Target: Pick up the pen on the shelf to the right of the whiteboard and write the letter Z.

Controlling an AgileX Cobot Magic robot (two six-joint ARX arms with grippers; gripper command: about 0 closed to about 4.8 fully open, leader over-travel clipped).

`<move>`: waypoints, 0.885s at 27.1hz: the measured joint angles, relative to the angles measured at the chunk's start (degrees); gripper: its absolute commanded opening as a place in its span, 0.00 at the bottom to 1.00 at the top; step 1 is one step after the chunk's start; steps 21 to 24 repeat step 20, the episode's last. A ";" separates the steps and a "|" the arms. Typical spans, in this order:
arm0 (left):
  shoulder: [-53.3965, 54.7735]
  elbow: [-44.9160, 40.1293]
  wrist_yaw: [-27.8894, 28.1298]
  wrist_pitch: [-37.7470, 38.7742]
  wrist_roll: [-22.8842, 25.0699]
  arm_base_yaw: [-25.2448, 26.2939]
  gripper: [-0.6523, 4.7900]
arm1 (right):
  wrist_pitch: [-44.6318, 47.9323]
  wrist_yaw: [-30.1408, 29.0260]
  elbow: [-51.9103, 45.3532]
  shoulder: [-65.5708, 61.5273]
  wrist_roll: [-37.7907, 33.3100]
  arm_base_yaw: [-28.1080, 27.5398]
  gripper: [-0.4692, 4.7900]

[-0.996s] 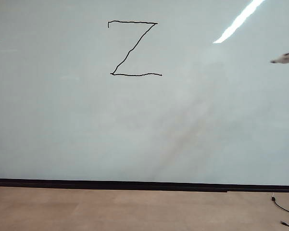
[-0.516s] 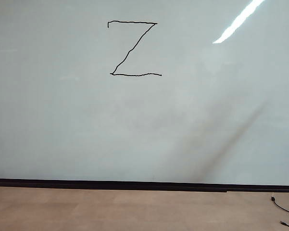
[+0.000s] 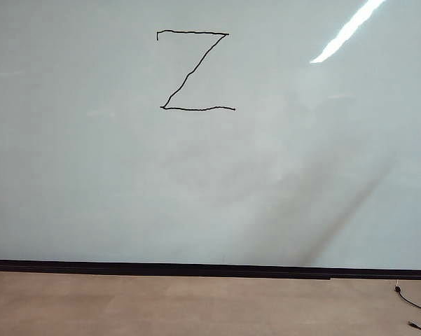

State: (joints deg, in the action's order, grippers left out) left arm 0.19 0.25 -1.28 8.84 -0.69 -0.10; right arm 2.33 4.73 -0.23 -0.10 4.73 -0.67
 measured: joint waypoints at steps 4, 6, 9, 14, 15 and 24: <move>0.00 0.00 0.00 0.00 0.00 0.00 0.11 | -0.46 0.00 0.00 0.00 0.00 0.00 0.08; 0.00 0.00 0.00 0.00 0.00 0.00 0.11 | -0.48 0.00 0.00 0.00 0.00 0.00 0.08; 0.00 0.00 0.00 0.02 0.00 0.00 0.11 | -0.46 0.00 0.00 -0.02 0.00 0.00 0.08; 0.00 0.00 0.00 0.00 0.00 0.00 0.11 | -0.46 0.00 0.00 -0.02 0.00 0.00 0.08; 0.00 0.00 0.00 0.00 0.00 0.00 0.11 | -0.46 0.00 0.00 -0.02 -0.02 0.00 0.08; 0.00 0.00 0.00 0.00 -0.02 0.00 0.11 | -0.46 0.00 0.00 -0.02 0.00 0.00 0.08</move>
